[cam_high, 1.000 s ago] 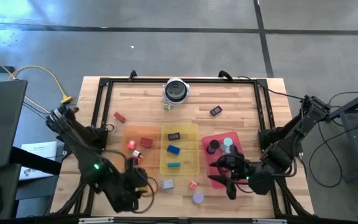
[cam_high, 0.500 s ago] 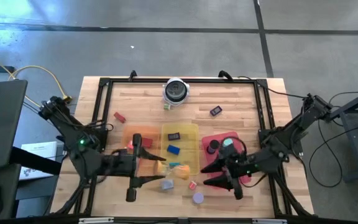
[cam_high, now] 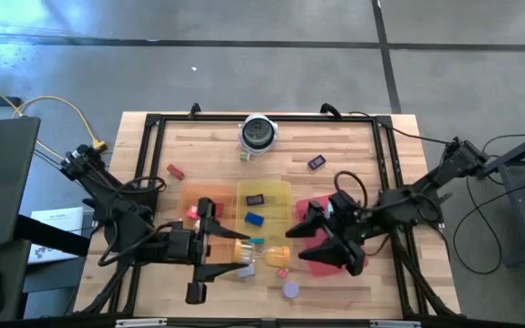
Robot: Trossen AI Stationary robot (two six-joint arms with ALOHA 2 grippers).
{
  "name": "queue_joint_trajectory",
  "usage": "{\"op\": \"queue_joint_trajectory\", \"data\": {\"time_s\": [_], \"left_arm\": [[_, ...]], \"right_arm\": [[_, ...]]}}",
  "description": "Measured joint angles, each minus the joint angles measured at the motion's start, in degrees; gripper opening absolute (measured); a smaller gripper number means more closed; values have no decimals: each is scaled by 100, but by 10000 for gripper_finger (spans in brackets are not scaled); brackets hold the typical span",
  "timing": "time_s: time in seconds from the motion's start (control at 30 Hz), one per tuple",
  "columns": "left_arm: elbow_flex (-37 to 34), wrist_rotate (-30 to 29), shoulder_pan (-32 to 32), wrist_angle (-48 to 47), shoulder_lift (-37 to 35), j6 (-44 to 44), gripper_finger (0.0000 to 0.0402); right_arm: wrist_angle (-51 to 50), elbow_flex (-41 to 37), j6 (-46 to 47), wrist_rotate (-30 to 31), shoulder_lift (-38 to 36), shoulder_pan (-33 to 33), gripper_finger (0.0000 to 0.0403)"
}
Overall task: Pick & Place Office items
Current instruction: Put the yellow hourglass timer into the red bin
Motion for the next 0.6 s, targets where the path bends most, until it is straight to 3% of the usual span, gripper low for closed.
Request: {"op": "queue_joint_trajectory", "data": {"time_s": [0.27, 0.6], "left_arm": [[0, -183, 157, 248, 28, 0, 191], [0, -178, 511, 257, 28, -79, 191]], "right_arm": [[150, 0, -970, -5, 1, -80, 358], [246, 0, -1118, -3, 1, -346, 370]]}}
